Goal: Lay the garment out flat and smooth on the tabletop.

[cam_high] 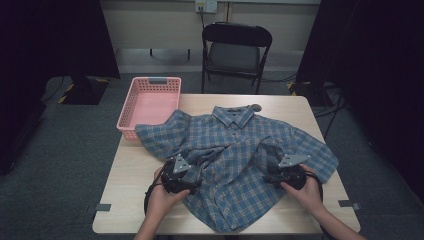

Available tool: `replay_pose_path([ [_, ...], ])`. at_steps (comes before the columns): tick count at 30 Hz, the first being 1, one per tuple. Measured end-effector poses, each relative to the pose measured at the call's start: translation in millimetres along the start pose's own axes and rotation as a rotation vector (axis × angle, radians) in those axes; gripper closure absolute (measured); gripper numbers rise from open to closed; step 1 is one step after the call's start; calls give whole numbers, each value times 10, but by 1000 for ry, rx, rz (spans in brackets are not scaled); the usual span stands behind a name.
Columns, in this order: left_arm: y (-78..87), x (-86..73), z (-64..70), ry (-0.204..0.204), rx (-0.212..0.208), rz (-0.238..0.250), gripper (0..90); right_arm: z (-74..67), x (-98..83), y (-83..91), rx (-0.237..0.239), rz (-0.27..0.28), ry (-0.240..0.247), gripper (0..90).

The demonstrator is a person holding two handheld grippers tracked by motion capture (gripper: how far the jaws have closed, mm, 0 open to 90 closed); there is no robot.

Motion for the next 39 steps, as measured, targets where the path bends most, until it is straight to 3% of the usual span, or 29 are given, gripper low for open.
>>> replay_pose_path([
  [7,-33,-28,-11,-6,-13,-33,166,-24,-25,18,-32,24,19,724],
  [8,-26,-26,-9,-6,-14,-33,166,-38,-70,80,-19,18,24,804],
  [11,-7,-51,0,6,-19,-23,168,-51,-129,158,13,3,8,883],
  [17,48,-95,42,2,-15,-26,171,-184,-335,430,64,-23,-1,896],
  [19,75,-101,45,-3,-7,-26,171,-242,-408,552,71,-29,-11,849],
  [20,84,-105,39,-4,-3,-26,172,-241,-411,605,37,-9,-10,757],
  [22,97,-112,13,7,2,-21,172,-205,-327,661,3,45,-15,605],
  [25,107,-119,-16,7,15,-23,173,-129,-136,592,-27,98,-47,537],
  [28,117,-141,-70,6,30,-28,178,-97,-44,320,-58,52,-27,584],
  [30,130,-163,-102,13,36,-27,183,-128,-43,163,2,17,-37,760],
  [32,144,-177,-123,11,40,-31,186,-143,-57,96,-10,4,-8,840],
  [33,149,-178,-133,11,45,-30,191,-149,-59,105,-1,1,-1,887],
  [39,144,-176,-130,3,58,-42,197,-233,-263,365,66,-25,-4,892],
])
Point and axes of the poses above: each handheld gripper's, and its own axes: y roughly backward along the jaws, x roughly out of its top, z roughly to its right, the point moved 6 cm from there along -y, roughly forward along the jaws, and after that the axes turned 13 degrees about -x, right-handed, at the moved point
